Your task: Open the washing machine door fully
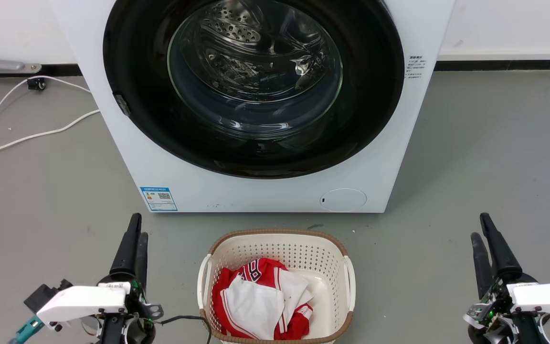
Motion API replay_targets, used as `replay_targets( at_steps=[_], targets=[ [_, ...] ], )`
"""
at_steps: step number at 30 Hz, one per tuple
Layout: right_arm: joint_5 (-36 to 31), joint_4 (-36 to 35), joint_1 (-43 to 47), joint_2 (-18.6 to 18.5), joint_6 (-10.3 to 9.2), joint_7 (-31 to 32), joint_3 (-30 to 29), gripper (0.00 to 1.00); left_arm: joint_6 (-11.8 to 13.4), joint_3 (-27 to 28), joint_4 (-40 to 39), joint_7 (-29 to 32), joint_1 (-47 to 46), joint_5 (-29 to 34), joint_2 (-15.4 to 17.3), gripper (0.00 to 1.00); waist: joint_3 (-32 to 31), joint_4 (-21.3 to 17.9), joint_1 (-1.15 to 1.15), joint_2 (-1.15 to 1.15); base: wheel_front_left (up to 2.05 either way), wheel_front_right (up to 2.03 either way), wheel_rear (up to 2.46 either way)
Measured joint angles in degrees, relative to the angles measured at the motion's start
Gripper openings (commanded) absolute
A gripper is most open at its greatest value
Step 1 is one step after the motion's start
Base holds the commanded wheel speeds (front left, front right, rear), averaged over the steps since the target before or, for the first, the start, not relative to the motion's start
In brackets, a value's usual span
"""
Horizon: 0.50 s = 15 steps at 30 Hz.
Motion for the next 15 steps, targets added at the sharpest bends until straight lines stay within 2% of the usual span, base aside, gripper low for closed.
replay_targets(
  at_steps=[6, 15],
  targets=[
    [-8.56, -2.02, 0.00, 0.03, 0.00, -1.44, 0.25, 1.00, 0.00, 0.52, -2.54, -1.40, -0.14, 6.22, 0.00, 1.00, 0.04, -0.11, 0.00, 0.00, 0.00, 0.00, 0.00],
    [-23.88, -4.92, 0.04, 0.10, 0.00, -3.38, 1.44, 1.00, 0.00, 0.22, -5.60, -3.37, -0.34, 19.75, -0.03, 1.00, 0.04, -0.12, 0.00, 0.00, 0.00, 0.00, 0.00]
  ],
)
